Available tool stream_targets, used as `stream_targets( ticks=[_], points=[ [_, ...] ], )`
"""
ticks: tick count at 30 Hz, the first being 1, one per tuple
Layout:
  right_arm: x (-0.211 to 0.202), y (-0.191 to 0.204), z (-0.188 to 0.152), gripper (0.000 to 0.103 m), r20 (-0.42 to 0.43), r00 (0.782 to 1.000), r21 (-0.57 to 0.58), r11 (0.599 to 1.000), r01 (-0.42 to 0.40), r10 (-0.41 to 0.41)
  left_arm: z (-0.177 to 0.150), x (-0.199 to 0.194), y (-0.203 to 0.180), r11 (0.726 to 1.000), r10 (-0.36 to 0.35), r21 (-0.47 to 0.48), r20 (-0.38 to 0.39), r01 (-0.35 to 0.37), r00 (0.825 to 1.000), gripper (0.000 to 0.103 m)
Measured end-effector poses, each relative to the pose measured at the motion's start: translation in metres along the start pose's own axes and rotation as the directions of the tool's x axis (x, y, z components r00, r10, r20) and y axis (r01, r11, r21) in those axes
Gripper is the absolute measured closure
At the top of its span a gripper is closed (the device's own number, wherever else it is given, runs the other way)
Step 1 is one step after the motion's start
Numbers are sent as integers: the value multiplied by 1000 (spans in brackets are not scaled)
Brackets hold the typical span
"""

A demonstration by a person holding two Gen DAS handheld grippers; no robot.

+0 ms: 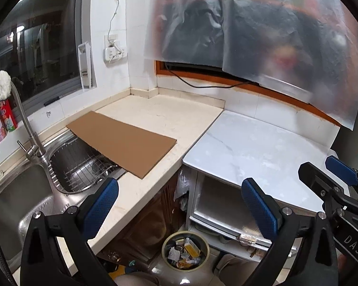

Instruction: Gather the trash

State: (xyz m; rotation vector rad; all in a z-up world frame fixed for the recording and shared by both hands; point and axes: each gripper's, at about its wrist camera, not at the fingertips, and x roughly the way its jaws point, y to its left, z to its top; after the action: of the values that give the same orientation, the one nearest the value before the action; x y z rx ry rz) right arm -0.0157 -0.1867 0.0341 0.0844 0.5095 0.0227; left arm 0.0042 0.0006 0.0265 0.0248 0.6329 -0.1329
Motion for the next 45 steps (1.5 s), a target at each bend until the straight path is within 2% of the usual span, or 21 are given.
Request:
stream_targets(
  ticks=[25, 29, 45],
  points=[
    [8, -2, -2, 33, 1, 1000, 1, 1000, 10, -10, -2, 7, 2, 999, 38, 8, -22, -38, 999, 5],
    [9, -1, -3, 33, -5, 1000, -3, 1000, 4, -4, -2, 7, 2, 999, 39, 7, -23, -39, 999, 8],
    [11, 2, -4, 33, -3, 1000, -5, 1000, 2, -2, -4, 7, 4, 999, 36, 9, -24, -36, 999, 8]
  ],
)
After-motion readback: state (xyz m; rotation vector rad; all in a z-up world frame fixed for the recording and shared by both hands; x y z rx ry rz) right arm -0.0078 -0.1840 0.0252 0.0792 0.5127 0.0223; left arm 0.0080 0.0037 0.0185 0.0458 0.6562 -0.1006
